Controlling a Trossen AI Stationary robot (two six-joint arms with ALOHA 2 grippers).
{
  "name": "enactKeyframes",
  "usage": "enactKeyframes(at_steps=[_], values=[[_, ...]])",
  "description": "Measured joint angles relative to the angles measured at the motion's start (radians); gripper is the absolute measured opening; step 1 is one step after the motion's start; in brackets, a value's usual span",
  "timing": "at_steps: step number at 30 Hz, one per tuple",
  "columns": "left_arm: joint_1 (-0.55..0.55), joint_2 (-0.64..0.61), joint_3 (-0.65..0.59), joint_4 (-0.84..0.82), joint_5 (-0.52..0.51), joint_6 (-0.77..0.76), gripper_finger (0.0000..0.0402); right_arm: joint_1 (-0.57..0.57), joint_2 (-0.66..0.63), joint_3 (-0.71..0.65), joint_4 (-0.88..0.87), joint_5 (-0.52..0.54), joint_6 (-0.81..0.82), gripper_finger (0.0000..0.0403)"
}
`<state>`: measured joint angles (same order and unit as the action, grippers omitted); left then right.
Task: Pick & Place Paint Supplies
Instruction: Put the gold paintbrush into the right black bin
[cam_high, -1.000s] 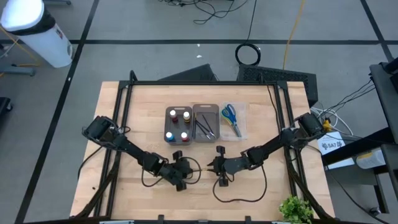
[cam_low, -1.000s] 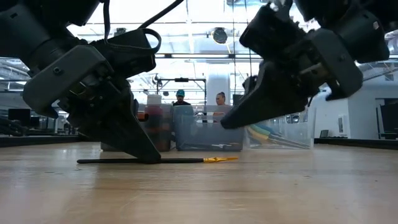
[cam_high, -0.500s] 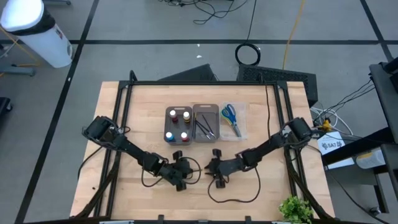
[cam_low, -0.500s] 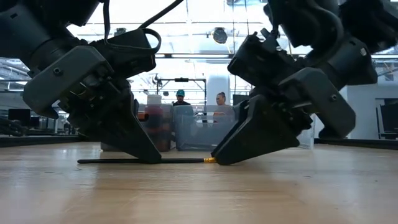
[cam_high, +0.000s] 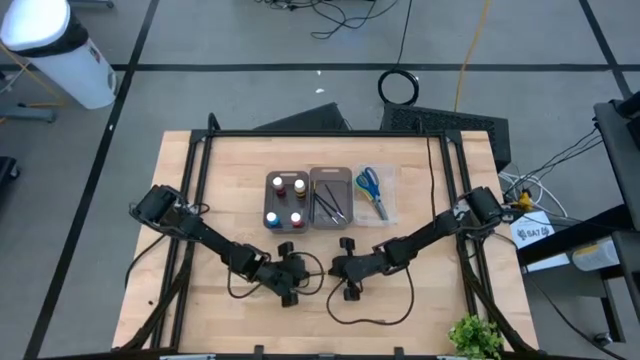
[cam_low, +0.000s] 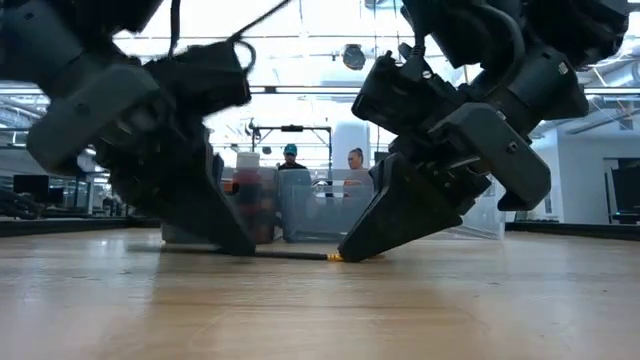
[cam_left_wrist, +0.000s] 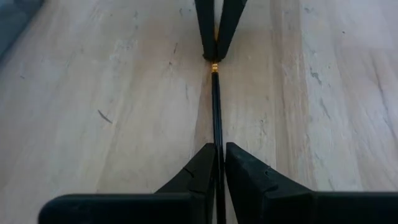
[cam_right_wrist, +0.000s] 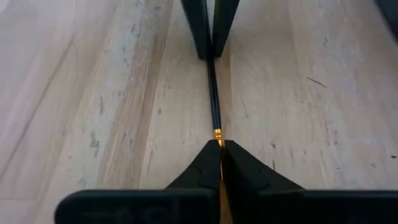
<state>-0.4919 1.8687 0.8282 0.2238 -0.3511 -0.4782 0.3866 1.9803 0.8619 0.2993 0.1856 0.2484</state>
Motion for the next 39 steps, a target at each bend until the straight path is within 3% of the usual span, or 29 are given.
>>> enactKeyframes(at_steps=[12,16,20,23,25,27,33,39], values=[[-0.119,-0.29,0.046,0.026,-0.044,0.209,0.0046,0.016,-0.155,-0.006,0.145,0.02,-0.024,0.0],[-0.162,-0.335,0.047,0.029,-0.121,0.266,0.0046,0.018,-0.243,-0.004,0.159,0.152,-0.001,0.0],[-0.178,-0.346,0.047,0.038,-0.155,0.288,0.0047,0.006,-0.333,-0.004,0.137,0.383,0.057,0.0],[-0.177,-0.34,0.047,0.031,-0.147,0.284,0.0047,-0.031,-0.385,-0.002,0.034,0.558,0.113,0.0],[-0.17,-0.337,0.047,0.033,-0.148,0.267,0.0047,-0.067,-0.404,-0.003,-0.067,0.619,0.168,0.0],[-0.168,-0.334,0.047,0.025,-0.147,0.264,0.0047,-0.113,-0.41,-0.003,-0.117,0.614,0.225,0.0],[-0.164,-0.335,0.047,0.025,-0.148,0.263,0.0047,-0.232,-0.374,-0.003,-0.14,0.448,0.276,0.0],[-0.163,-0.335,0.047,0.028,-0.148,0.262,0.0047,-0.268,-0.373,-0.002,-0.14,0.438,0.34,0.0038]])
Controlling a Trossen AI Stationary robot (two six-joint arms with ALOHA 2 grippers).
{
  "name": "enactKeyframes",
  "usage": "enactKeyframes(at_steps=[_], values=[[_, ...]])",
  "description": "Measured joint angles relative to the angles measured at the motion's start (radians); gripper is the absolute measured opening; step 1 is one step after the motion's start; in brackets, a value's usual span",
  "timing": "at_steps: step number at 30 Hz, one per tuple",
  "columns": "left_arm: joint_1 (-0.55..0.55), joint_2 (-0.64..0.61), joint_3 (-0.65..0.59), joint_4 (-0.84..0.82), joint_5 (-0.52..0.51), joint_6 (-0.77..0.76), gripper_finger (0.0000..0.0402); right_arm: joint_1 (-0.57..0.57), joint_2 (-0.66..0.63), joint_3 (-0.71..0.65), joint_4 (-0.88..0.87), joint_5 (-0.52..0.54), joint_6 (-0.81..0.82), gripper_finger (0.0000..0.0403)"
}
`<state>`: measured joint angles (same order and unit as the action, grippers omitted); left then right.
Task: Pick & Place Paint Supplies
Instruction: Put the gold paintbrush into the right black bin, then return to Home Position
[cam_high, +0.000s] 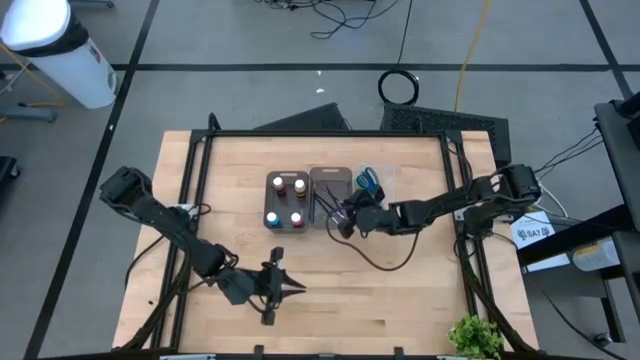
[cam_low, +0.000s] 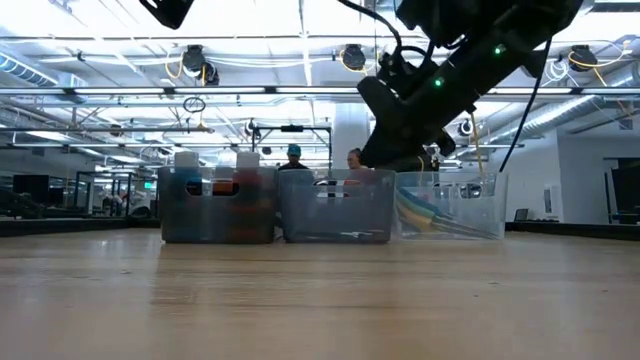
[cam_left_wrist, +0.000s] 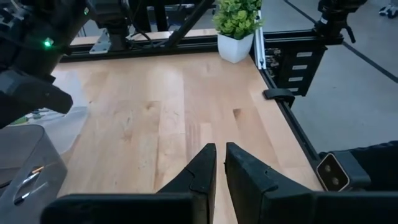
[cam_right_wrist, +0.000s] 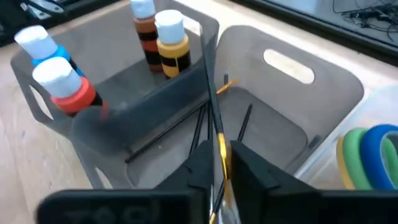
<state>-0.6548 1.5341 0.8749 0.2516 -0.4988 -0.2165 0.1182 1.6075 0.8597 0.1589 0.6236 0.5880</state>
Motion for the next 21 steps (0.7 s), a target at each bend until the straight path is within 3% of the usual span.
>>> enactKeyframes(at_steps=[9,11,15,21], values=[[0.0,0.0,0.0,0.004,0.001,0.0,0.0047,0.001,-0.001,0.0,0.075,-0.001,0.003,0.0162],[0.0,-0.003,0.0,-0.03,0.001,0.013,0.0047,0.001,-0.011,0.0,0.089,-0.042,0.005,0.0182],[-0.027,-0.119,-0.001,-0.189,0.01,0.065,0.0047,0.0,-0.114,0.002,0.087,-0.33,-0.029,0.0206],[-0.076,-0.466,0.0,-0.5,-0.002,0.109,0.0047,0.008,-0.349,0.0,-0.04,-0.88,-0.206,0.0219]])
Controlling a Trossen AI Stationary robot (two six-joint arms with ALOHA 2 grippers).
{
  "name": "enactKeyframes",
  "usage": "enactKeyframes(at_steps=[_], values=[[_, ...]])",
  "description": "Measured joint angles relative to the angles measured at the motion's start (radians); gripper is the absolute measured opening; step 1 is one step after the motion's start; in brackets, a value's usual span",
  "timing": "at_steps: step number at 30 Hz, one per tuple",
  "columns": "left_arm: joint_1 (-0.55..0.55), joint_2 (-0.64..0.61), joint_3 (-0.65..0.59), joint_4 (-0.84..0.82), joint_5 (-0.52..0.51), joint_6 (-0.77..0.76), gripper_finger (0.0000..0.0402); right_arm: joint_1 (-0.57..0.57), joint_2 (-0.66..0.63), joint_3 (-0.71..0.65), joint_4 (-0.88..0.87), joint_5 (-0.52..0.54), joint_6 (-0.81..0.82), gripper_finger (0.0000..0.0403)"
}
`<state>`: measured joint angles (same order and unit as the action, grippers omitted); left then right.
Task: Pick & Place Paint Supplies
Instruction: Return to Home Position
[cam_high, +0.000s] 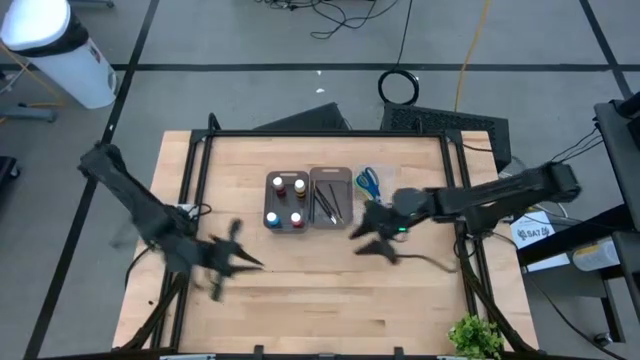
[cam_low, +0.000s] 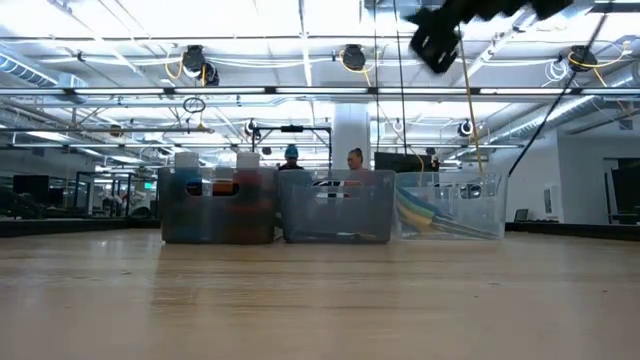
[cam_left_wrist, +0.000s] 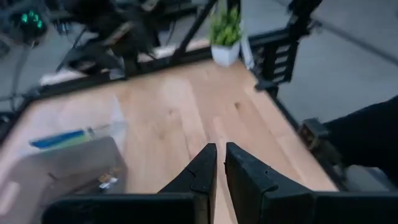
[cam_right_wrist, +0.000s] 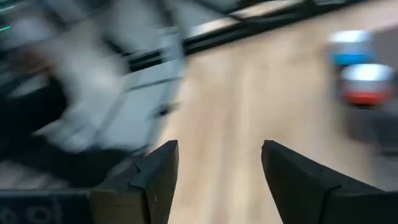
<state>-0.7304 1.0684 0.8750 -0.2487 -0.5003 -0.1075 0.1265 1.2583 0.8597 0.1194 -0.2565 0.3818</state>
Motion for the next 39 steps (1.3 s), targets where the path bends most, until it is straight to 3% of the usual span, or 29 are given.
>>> enactKeyframes(at_steps=[3,5,7,10,12,15,19,25,30,34,39], values=[[-0.014,-0.169,-0.005,-0.17,0.033,-0.04,0.0047,0.002,-0.138,-0.001,-0.135,-0.135,-0.063,0.0219],[-0.018,-0.25,-0.029,-0.236,0.035,-0.091,0.0047,0.015,-0.237,-0.038,-0.175,-0.075,-0.081,0.0217],[-0.018,-0.307,-0.089,-0.235,0.012,-0.096,0.0047,0.037,-0.35,-0.11,-0.165,0.064,-0.08,0.0215],[-0.014,-0.367,-0.239,-0.055,-0.038,-0.05,0.0047,0.074,-0.51,-0.276,-0.065,0.25,-0.07,0.0214],[0.002,-0.39,-0.359,0.11,-0.03,0.024,0.0047,0.088,-0.607,-0.403,0.04,0.307,-0.048,0.0215],[0.038,-0.448,-0.49,0.228,0.03,0.072,0.0047,0.089,-0.729,-0.566,0.203,0.312,-0.034,0.0219],[0.127,-0.612,-0.582,0.224,0.043,0.028,0.0047,0.071,-0.865,-0.698,0.273,0.309,-0.005,0.0218],[0.282,-0.888,-0.649,0.191,0.244,0.098,0.0047,0.057,-1.029,-0.772,0.259,0.307,-0.066,0.0213],[0.372,-1.052,-0.701,0.104,0.32,0.086,0.0047,0.057,-1.131,-0.777,0.171,0.307,-0.115,0.0217],[0.427,-1.063,-0.735,0.044,0.382,0.06,0.0047,0.057,-1.191,-0.777,0.085,0.312,-0.137,0.0219],[0.483,-1.062,-0.807,0.117,0.418,0.033,0.0047,0.057,-1.22,-0.777,-0.019,0.367,-0.152,0.0214]])
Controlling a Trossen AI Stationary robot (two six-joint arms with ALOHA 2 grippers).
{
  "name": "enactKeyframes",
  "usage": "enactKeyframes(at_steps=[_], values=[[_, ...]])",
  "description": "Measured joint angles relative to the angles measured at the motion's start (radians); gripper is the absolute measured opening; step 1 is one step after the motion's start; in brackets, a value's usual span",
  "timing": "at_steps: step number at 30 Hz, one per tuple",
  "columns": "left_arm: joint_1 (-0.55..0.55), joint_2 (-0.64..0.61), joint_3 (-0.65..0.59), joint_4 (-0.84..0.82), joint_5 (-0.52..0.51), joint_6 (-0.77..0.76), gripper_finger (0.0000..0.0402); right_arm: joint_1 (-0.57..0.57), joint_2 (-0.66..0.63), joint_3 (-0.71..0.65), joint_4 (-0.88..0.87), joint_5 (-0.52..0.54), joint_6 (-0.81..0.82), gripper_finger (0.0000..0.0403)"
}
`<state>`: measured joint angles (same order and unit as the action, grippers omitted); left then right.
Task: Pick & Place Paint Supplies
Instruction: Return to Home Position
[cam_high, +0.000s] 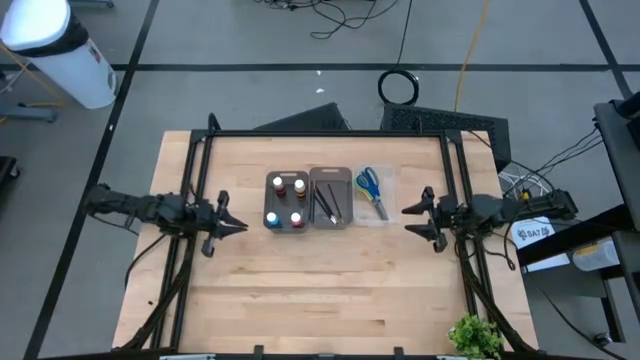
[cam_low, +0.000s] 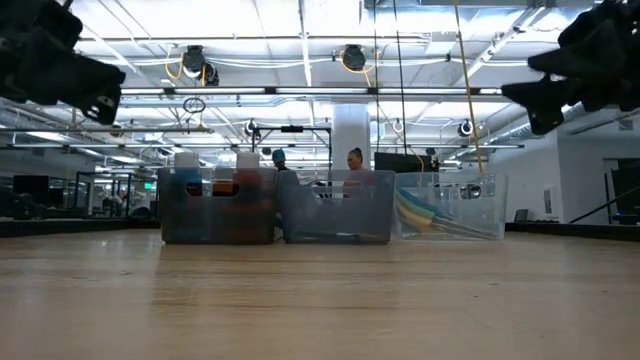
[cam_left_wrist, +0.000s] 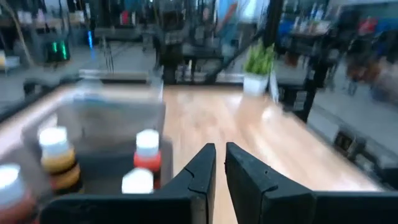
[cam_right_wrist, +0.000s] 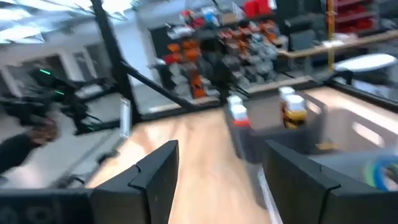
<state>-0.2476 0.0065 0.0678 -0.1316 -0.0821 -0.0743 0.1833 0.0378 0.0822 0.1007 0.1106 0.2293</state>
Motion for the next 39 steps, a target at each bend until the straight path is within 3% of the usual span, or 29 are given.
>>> enactKeyframes(at_steps=[5,39], values=[[0.03,0.02,-0.05,0.14,0.062,0.029,0.0047,-0.001,0.002,-0.001,-0.066,0.02,-0.047,0.0214],[0.031,0.028,-0.051,0.164,0.055,0.018,0.0047,0.0,0.024,-0.015,-0.049,0.019,-0.051,0.0214]])
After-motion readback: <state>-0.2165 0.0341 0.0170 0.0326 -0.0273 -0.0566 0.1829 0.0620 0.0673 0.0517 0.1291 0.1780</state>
